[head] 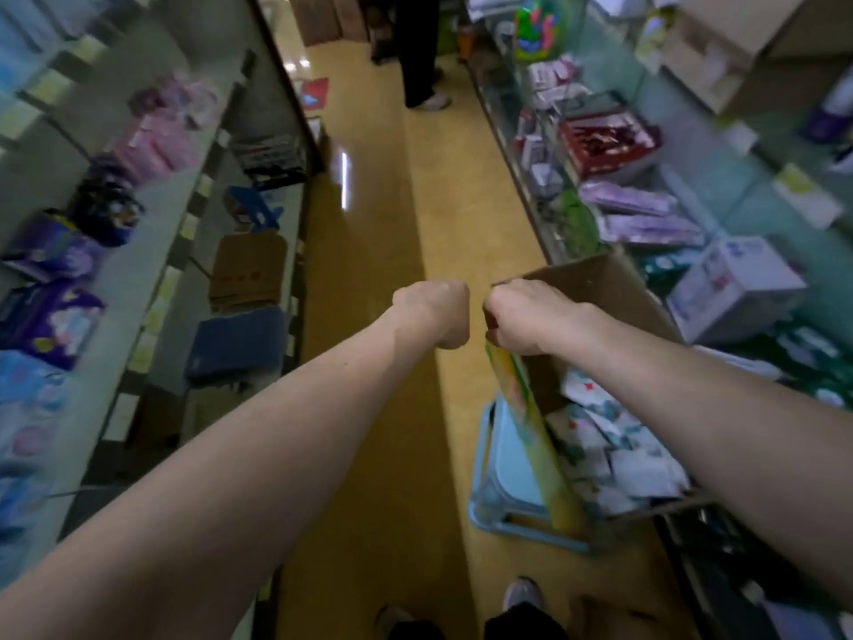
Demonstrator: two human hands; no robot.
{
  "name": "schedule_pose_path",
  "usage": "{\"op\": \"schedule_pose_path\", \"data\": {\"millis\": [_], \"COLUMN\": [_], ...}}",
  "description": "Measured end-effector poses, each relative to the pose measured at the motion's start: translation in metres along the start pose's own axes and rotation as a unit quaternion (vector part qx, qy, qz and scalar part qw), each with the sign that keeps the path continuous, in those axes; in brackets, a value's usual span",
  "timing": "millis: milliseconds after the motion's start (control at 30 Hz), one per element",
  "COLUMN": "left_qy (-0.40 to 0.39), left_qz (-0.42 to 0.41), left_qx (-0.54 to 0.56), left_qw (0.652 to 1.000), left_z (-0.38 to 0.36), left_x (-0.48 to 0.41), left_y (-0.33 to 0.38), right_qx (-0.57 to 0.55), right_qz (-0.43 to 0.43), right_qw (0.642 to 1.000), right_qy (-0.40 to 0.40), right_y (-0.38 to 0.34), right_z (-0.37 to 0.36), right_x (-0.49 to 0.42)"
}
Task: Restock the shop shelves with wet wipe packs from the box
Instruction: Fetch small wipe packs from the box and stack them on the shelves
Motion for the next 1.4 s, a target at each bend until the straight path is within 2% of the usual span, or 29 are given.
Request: {"op": "schedule_pose_path", "data": {"millis": [267,633,1000,1300,1400], "left_qy": [-0.078,-0.146,-0.248,-0.305,-0.300], "left_qz": [-0.086,-0.119,-0.145,-0.084,-0.064], "left_qx": [-0.003,-0.001,-0.004,0.035,0.046], "left_qw": [0.993,0.982,0.958,0.948,0.951], "left_z": [-0.057,-0.150,-0.259,-0.329,-0.346], "left_x": [-0.055,-0.107,-0.143,-0.174,-0.182], "left_y": [0.117,0.180,0.209,0.214,0.217], "right_qx": [-0.055,-0.117,-0.179,-0.178,-0.185], "right_qz": [-0.076,-0.189,-0.236,-0.291,-0.279], "right_qw": [0.994,0.965,0.924,0.847,0.841], "right_qy": [-0.056,-0.137,-0.244,-0.408,-0.424], "right_y": [0.128,0.236,0.246,0.229,0.219], "right_z": [-0.063,-0.163,-0.291,-0.376,-0.393], "right_x": [0.014,0.021,0.025,0.037,0.032]}}
Point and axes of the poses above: each hand's wrist, its own x-axis away from the middle knuckle, its own z-axis out of the back of the hand, y = z × x, the point moved 10 cm from there along -x, towards the middle knuckle, and after that the axes turned 4 degrees about -z, right-handed, at the moved point
